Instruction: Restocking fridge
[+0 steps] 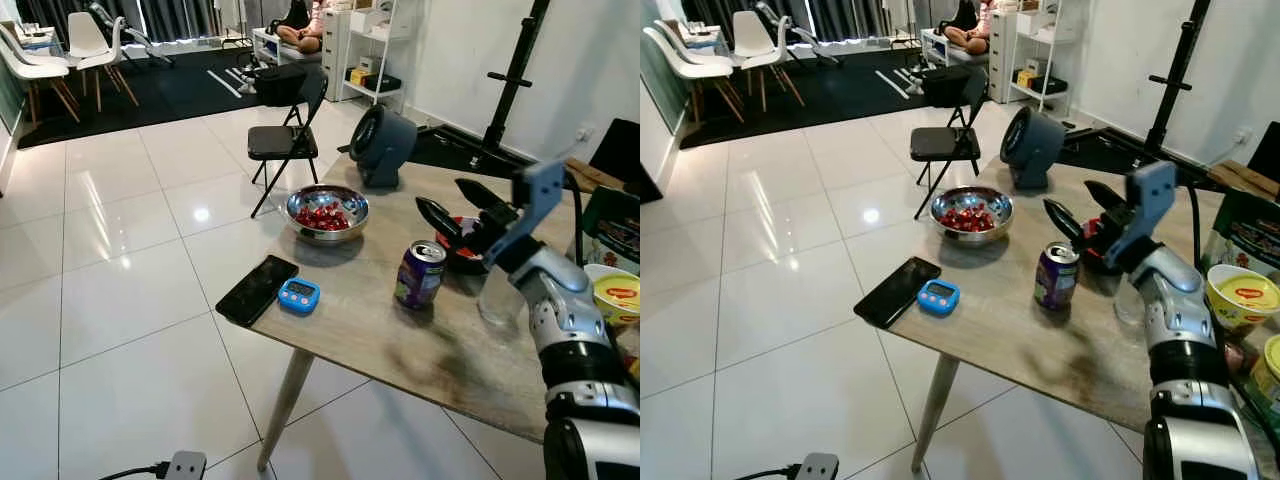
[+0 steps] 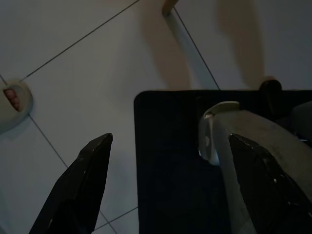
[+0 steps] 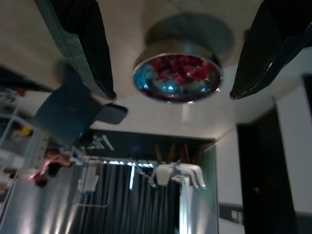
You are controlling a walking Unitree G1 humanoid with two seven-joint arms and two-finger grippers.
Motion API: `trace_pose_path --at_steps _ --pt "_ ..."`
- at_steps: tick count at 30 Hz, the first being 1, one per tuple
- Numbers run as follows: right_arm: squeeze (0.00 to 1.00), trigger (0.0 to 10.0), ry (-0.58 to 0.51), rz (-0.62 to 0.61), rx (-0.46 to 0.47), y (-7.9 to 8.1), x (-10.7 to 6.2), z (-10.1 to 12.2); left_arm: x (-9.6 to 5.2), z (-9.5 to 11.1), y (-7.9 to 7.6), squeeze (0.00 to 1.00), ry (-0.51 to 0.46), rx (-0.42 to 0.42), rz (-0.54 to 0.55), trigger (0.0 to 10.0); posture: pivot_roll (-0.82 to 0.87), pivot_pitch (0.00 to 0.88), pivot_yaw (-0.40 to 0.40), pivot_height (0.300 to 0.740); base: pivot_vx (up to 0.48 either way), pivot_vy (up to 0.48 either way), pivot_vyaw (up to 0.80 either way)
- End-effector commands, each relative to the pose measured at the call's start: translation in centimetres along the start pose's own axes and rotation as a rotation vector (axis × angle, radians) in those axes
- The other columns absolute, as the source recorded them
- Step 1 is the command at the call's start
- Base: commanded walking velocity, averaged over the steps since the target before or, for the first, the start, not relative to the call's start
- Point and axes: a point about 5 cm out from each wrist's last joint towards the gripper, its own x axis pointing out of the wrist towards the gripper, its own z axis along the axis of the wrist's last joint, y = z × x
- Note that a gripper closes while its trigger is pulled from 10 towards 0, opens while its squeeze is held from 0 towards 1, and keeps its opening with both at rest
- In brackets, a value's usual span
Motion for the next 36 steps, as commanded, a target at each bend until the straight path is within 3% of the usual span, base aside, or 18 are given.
trace_pose_path --at_steps 1,2,3,4,5,9,11,13,15,20,26,29,36 --pt "0.00 10.0 0.065 0.004 -0.078 0.1 0.8 0.0 0.0 -0.3 -0.4 0.00 0.013 0.005 -0.013 10.0 -0.04 0.000 0.004 0.740 0.000 0.000 0.00" --pt "0.00 10.0 0.126 -0.003 -0.137 -0.1 1.2 -0.2 0.1 -0.2 -0.4 0.00 0.012 0.004 -0.015 10.0 -0.04 0.000 0.004 0.740 0.000 0.000 0.00" --pt "0.00 10.0 0.126 -0.003 -0.137 -0.1 1.2 -0.2 0.1 -0.2 -0.4 0.00 0.012 0.004 -0.015 10.0 -0.04 0.000 0.004 0.740 0.000 0.000 0.00" --pt "0.00 10.0 0.194 -0.016 -0.209 -0.3 1.6 -0.4 0.1 -0.2 -0.5 0.00 0.010 0.003 -0.017 10.0 -0.04 0.000 0.001 0.740 0.000 0.000 0.00" --pt "0.00 10.0 0.194 -0.016 -0.209 -0.3 1.6 -0.4 0.1 -0.2 -0.5 0.00 0.010 0.003 -0.017 10.0 -0.04 0.000 0.001 0.740 0.000 0.000 0.00" --pt "0.00 10.0 0.404 -0.043 -0.488 -1.3 2.4 -0.8 0.1 -0.1 -0.7 0.00 0.009 -0.007 -0.021 10.0 -0.03 0.000 -0.002 0.740 0.000 0.000 0.00" --pt "0.00 10.0 0.404 -0.043 -0.488 -1.3 2.4 -0.8 0.1 -0.1 -0.7 0.00 0.009 -0.007 -0.021 10.0 -0.03 0.000 -0.002 0.740 0.000 0.000 0.00" --pt "0.00 10.0 0.469 -0.033 -0.583 -1.6 2.5 -0.7 0.1 -0.2 -0.7 0.00 0.009 -0.016 -0.022 10.0 -0.03 0.000 -0.005 0.740 0.000 0.000 0.00" --pt "0.00 10.0 0.481 -0.036 -0.604 -1.7 2.5 -0.6 0.1 -0.3 -0.7 0.00 0.009 -0.018 -0.022 10.0 -0.02 0.000 -0.005 0.740 0.000 0.000 0.00" --pt "0.00 10.0 0.491 -0.180 -0.666 -4.0 2.7 1.9 0.0 -0.8 -0.6 0.00 0.019 -0.022 -0.022 10.0 -0.02 0.013 0.000 0.740 0.000 0.000 0.00" --pt "0.00 10.0 0.540 -0.215 -0.743 -5.1 2.2 2.6 -0.1 -1.4 -0.6 0.00 0.029 -0.025 -0.020 10.0 -0.01 0.027 -0.003 0.740 0.000 0.000 0.00" --pt "0.00 10.0 0.602 -0.134 -0.832 -5.3 1.9 2.6 -0.2 -1.9 -0.5 0.00 0.039 -0.029 -0.022 10.0 -0.01 0.041 -0.006 0.740 0.000 0.000 0.00" --pt "0.00 10.0 0.696 0.020 -0.931 -5.2 1.3 2.4 -0.4 -2.4 -0.6 0.00 0.047 -0.031 -0.024 10.0 -0.01 0.052 -0.010 0.740 0.000 0.000 0.00"
